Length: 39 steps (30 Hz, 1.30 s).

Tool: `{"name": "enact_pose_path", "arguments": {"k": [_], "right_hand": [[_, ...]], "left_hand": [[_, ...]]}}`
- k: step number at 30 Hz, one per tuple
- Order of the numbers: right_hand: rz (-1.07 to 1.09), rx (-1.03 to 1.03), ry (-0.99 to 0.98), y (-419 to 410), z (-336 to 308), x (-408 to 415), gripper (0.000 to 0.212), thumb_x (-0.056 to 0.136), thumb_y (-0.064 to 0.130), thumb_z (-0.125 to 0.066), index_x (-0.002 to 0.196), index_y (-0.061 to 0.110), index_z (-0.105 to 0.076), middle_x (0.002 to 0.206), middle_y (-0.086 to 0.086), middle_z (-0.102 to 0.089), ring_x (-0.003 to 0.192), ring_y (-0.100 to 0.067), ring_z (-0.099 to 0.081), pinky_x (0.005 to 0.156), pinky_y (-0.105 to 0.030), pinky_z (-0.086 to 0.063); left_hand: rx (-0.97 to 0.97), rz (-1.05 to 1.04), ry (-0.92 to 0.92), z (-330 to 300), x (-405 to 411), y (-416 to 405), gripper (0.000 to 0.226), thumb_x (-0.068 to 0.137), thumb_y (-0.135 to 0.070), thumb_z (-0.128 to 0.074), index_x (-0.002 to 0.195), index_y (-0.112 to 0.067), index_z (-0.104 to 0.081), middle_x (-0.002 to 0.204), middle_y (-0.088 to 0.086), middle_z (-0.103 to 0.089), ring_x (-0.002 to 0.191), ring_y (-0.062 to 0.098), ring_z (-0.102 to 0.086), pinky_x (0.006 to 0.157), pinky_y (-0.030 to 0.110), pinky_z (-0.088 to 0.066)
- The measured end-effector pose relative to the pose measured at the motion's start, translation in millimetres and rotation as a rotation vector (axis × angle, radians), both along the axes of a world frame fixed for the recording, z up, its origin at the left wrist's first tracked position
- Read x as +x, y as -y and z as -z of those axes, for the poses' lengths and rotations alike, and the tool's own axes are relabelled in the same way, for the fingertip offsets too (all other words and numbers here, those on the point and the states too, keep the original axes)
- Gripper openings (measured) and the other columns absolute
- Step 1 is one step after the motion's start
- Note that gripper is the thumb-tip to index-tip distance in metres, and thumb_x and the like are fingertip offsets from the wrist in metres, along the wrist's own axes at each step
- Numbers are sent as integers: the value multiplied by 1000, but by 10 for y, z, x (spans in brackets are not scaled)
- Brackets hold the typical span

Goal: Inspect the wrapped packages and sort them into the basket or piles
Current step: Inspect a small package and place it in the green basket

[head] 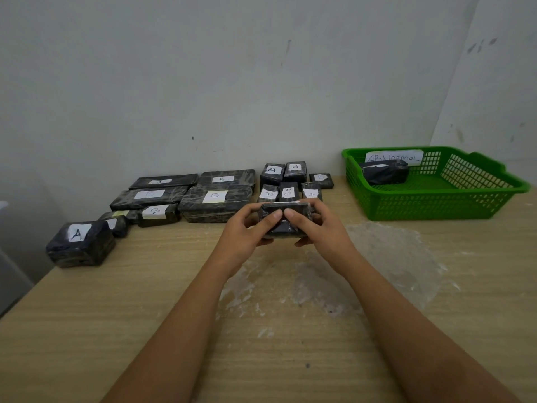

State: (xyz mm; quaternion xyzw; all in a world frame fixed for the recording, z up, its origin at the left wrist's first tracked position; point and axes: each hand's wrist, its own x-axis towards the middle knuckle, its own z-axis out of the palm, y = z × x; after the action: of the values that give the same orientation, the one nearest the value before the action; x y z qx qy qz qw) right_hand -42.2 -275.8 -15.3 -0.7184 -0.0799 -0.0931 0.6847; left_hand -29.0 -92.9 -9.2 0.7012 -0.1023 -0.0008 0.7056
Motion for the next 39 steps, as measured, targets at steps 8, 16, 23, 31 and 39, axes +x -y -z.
{"name": "enact_pose_path", "arguments": {"k": [8, 16, 23, 31, 39], "right_hand": [[-39, 82, -8, 16, -92, -34, 16, 95, 28, -71, 110, 22, -70, 104, -16, -74, 91, -29, -75, 67, -41, -64], [-88, 72, -35, 10, -73, -32, 35, 85, 24, -81, 117, 20, -67, 106, -12, -75, 94, -26, -75, 73, -41, -64], [-63, 131, -49, 39, -81, -20, 30, 86, 17, -81, 113, 19, -69, 103, -14, -76, 91, -27, -76, 72, -42, -64], [-148, 121, -55, 82, -63, -10, 33, 91, 14, -76, 123, 18, -66, 115, -19, -71, 101, -30, -74, 79, -42, -63], [-144, 105, -36, 73, -56, -14, 30, 91, 15, -75, 120, 20, -67, 113, -17, -72, 99, -29, -74, 80, -44, -64]], "left_hand": [[-45, -12, -22, -67, -10, -17, 26, 97, -36, -67, 108, -13, -70, 96, 0, -76, 95, 16, -74, 81, 36, -63], [-47, -18, 25, -52, -20, -27, 22, 97, -35, -66, 106, -15, -70, 92, -3, -74, 90, 14, -73, 74, 31, -60], [-58, 128, -32, -70, 8, -129, 30, 93, -16, -71, 122, -10, -67, 109, 9, -73, 99, 22, -73, 85, 37, -61], [-73, 94, -39, -68, 30, -140, 31, 92, -12, -72, 123, -11, -68, 108, 8, -74, 98, 23, -74, 83, 37, -62], [-78, 7, -34, -80, 15, -105, 33, 92, -22, -74, 123, -11, -67, 112, 9, -74, 98, 20, -74, 77, 34, -61]]}}
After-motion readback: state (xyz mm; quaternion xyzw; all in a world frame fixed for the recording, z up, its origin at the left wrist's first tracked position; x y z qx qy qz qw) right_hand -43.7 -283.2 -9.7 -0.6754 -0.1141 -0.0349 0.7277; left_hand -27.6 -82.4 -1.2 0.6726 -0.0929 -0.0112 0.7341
